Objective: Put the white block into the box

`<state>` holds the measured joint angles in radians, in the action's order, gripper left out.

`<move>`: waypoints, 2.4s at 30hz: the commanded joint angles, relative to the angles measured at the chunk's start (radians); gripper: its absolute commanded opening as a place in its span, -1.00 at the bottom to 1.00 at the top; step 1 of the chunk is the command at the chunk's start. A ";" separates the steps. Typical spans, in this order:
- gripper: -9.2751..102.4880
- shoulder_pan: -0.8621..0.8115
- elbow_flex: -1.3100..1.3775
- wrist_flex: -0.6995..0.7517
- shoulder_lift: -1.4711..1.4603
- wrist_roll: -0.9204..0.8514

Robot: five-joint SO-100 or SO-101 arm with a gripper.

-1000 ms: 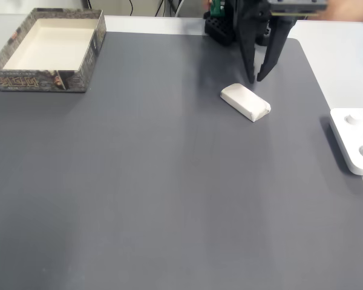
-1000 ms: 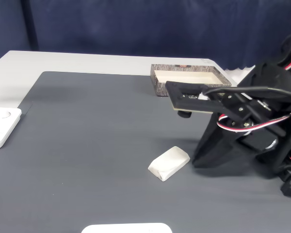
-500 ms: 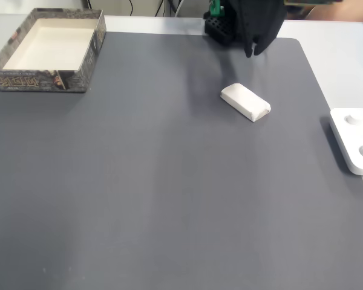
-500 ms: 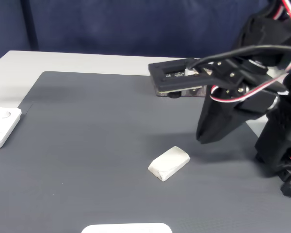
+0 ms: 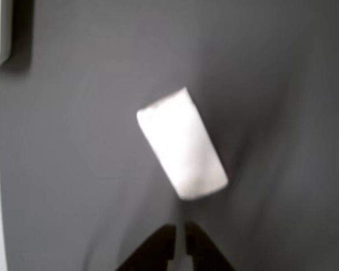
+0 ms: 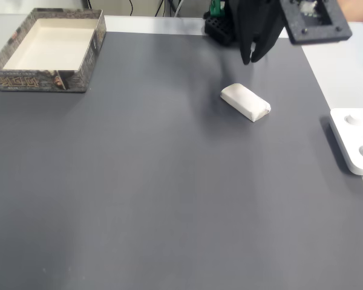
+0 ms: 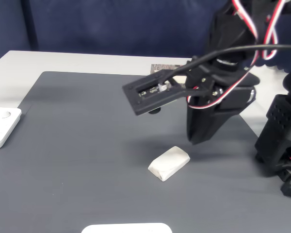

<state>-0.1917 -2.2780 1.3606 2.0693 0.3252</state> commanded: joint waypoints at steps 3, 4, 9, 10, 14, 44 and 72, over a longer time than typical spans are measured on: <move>-0.86 0.014 0.067 -0.072 -0.060 0.009; -0.86 0.011 0.074 -0.072 -0.064 0.012; -0.86 -0.018 0.114 -0.069 -0.098 0.046; -0.86 -0.023 0.121 -0.069 -0.106 0.052; -0.86 -0.046 0.175 -0.054 -0.144 0.087; -0.86 -0.100 0.222 -0.017 -0.170 0.572; -0.31 -0.144 0.284 -0.040 -0.284 0.704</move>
<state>-0.3344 -2.0571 1.3315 1.7948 1.0630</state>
